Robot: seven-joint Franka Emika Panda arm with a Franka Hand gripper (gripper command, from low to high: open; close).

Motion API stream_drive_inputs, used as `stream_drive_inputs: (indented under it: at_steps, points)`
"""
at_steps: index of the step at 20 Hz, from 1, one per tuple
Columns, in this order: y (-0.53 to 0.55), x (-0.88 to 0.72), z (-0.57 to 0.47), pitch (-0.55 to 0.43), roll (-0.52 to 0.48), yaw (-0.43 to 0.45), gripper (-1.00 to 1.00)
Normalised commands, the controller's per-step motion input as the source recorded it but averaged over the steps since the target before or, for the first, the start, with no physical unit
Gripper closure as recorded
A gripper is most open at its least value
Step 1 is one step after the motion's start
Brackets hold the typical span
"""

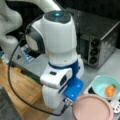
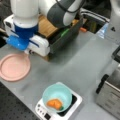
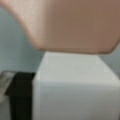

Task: Pick up the pan. Place the pan on the table. Pick up the bowl. Place the bowl on the stove.

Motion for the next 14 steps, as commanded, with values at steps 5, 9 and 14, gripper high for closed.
stream_drive_inputs:
  at_steps: [5, 9, 14]
  points:
    - [-0.03, 0.01, -0.16, -0.057, 0.04, -0.02, 1.0]
    - [-0.05, -0.02, -0.19, -0.105, 0.049, -0.034, 1.0]
    - [-0.06, -0.04, -0.27, -0.142, 0.044, -0.058, 1.0]
